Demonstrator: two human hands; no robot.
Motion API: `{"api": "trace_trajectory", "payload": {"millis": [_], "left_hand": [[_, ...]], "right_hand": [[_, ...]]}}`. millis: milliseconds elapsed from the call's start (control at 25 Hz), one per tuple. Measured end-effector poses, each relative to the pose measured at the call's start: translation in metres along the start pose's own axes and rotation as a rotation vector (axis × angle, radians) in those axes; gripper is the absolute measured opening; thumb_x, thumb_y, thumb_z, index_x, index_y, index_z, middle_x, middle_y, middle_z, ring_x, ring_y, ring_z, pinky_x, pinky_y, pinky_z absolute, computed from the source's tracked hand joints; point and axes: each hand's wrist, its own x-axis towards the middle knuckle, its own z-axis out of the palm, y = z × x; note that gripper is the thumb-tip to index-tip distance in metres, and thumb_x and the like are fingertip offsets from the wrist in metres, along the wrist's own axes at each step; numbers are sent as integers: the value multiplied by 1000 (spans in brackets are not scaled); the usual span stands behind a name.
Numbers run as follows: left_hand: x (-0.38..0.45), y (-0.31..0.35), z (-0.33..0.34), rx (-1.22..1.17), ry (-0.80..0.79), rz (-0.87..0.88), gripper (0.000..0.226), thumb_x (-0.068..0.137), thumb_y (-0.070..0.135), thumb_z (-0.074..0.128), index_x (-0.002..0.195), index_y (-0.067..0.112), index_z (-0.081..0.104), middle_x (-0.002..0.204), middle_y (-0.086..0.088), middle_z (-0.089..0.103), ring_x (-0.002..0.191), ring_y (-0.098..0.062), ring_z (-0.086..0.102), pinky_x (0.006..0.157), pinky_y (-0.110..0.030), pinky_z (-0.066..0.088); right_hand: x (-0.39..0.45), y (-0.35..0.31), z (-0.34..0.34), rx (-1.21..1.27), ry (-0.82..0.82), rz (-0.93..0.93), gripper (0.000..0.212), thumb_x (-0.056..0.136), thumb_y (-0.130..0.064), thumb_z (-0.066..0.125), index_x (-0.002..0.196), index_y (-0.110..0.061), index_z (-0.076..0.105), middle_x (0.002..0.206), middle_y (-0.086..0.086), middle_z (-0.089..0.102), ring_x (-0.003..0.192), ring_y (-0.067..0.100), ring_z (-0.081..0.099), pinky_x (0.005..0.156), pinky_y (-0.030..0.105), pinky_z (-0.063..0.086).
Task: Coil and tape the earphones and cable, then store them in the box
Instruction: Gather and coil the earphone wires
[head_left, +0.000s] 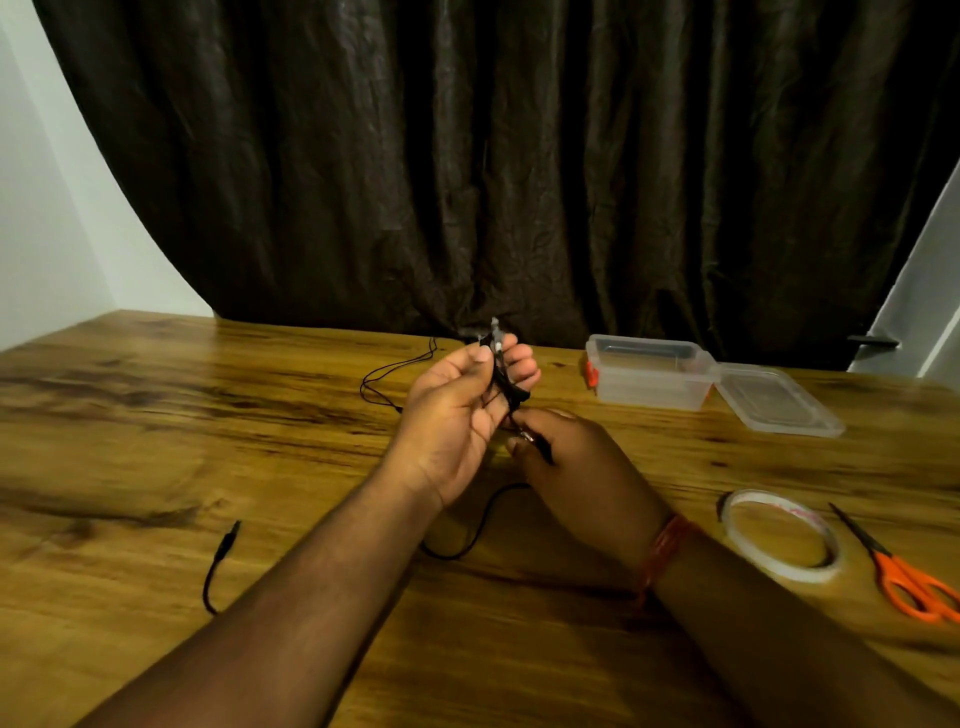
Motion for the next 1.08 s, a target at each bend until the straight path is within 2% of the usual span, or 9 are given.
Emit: {"api": "trace_trajectory", "payload": {"millis": [120, 320, 440, 520, 640, 760, 920, 1000, 1080], "left_hand": [[1, -4, 0, 142, 36, 39, 29, 104, 3, 36, 124, -6, 56, 105, -16, 73, 101, -22, 71, 91, -31, 56], [-2, -8, 4, 455, 89, 37, 29, 104, 6, 38, 109, 11, 66, 100, -3, 75, 94, -9, 72, 79, -19, 55], [-2, -13, 0, 693, 39, 64, 31, 103, 9, 43, 98, 24, 70, 97, 3, 76, 99, -12, 70, 93, -32, 53], [-2, -14, -5, 798, 2, 61, 30, 103, 13, 44, 100, 24, 71, 101, 1, 76, 103, -17, 69, 97, -39, 52], [-1, -11, -8, 781, -26, -38, 28, 102, 13, 45, 107, 19, 71, 103, -1, 75, 101, -17, 70, 90, -35, 54], [-2, -10, -7, 736, -10, -161, 23, 99, 9, 48, 105, 14, 70, 93, -1, 75, 85, -11, 68, 69, -23, 51], [-1, -14, -8, 603, 52, -205, 19, 97, 7, 50, 105, 6, 67, 87, -5, 69, 79, -11, 62, 64, -22, 44], [-1, -13, -6, 493, 65, -192, 19, 98, 5, 46, 100, 4, 65, 83, -7, 69, 77, -13, 64, 64, -23, 47], [-2, -10, -3, 390, 36, -188, 22, 99, 2, 42, 94, 3, 64, 76, -9, 69, 67, -12, 67, 54, -18, 51]], "right_hand": [[-2, -2, 0, -124, 69, -46, 19, 92, -18, 60, 112, -17, 62, 106, 1, 62, 94, 14, 57, 77, 28, 46], [-1, -7, -4, -228, 155, -166, 22, 86, -11, 64, 105, -17, 57, 106, 0, 58, 91, 14, 54, 72, 19, 37], [-1, -5, -5, -265, 153, -217, 13, 85, -8, 65, 96, -14, 61, 106, 3, 55, 93, 16, 55, 75, 19, 42], [0, -3, -7, -256, 152, -236, 12, 85, -7, 66, 95, -13, 63, 104, 3, 53, 88, 17, 56, 72, 23, 47], [0, -2, -12, -335, 154, -275, 8, 89, -13, 63, 96, -11, 64, 103, 5, 49, 82, 20, 55, 65, 36, 53], [1, -1, -13, -388, 113, -280, 13, 88, -12, 64, 100, -15, 60, 104, 3, 48, 83, 21, 56, 64, 41, 53], [3, 3, -15, -406, 127, -285, 24, 82, -17, 70, 102, -17, 57, 102, 1, 50, 88, 20, 56, 67, 35, 51], [3, 3, -19, -379, 166, -270, 29, 80, -23, 73, 103, -18, 57, 103, -2, 51, 91, 17, 55, 68, 29, 47], [2, 2, -21, -336, 207, -235, 36, 77, -30, 76, 105, -22, 53, 104, -6, 51, 88, 11, 54, 66, 27, 48]]}}
